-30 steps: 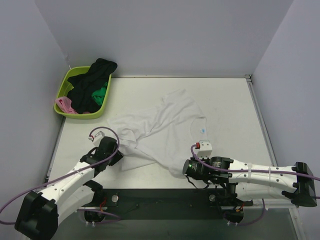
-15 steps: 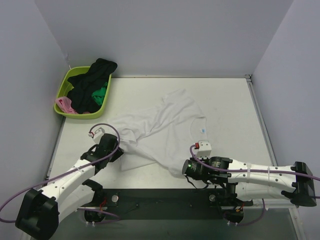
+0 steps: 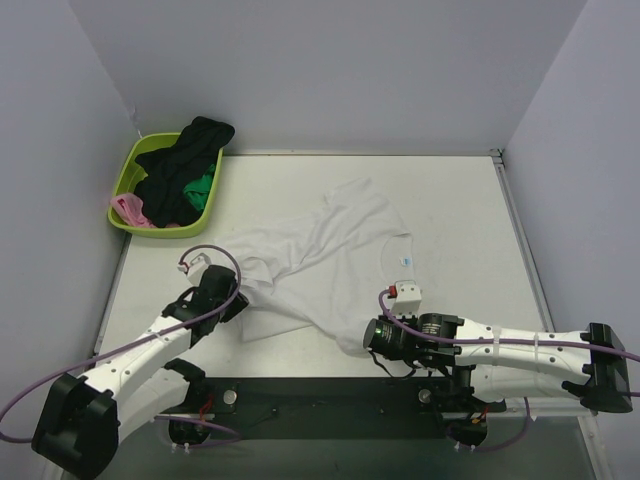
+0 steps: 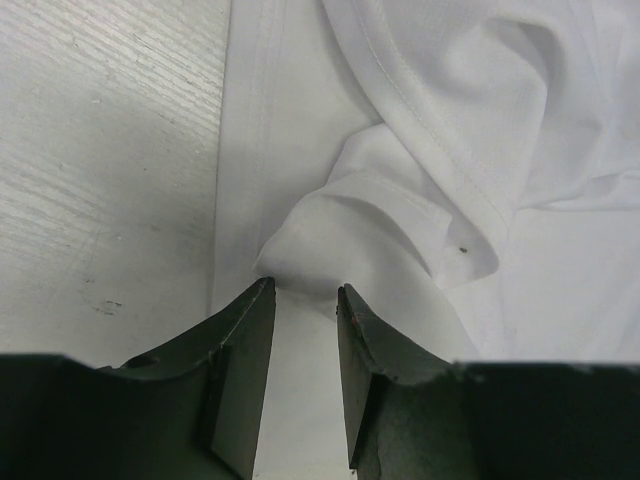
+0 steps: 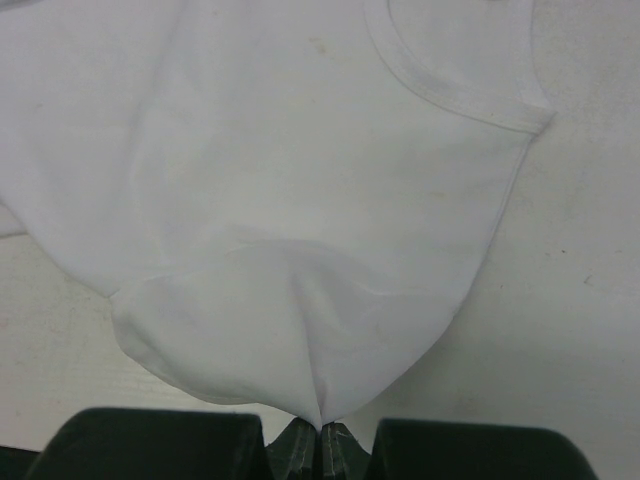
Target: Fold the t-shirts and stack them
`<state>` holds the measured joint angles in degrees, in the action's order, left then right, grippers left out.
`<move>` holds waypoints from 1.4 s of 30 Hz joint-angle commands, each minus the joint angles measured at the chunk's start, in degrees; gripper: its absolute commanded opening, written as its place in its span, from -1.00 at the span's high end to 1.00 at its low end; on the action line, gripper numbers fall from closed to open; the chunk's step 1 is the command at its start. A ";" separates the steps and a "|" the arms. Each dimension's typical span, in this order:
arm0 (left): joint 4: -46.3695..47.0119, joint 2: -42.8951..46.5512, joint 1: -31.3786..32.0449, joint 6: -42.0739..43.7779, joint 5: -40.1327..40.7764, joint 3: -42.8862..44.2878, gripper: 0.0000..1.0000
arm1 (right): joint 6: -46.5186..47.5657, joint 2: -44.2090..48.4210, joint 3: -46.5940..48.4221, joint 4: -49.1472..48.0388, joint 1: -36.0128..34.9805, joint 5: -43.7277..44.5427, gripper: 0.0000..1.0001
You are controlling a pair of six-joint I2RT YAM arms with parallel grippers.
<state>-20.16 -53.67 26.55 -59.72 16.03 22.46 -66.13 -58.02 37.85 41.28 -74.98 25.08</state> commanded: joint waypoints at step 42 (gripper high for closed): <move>-4.52 3.12 -0.18 5.05 -0.12 11.28 1.00 | 0.12 4.05 -0.50 2.40 0.10 3.13 1.00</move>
<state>-19.64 -54.83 26.55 -57.78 15.84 28.18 -66.30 -56.77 36.05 40.95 -74.98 24.67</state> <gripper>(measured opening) 0.020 0.043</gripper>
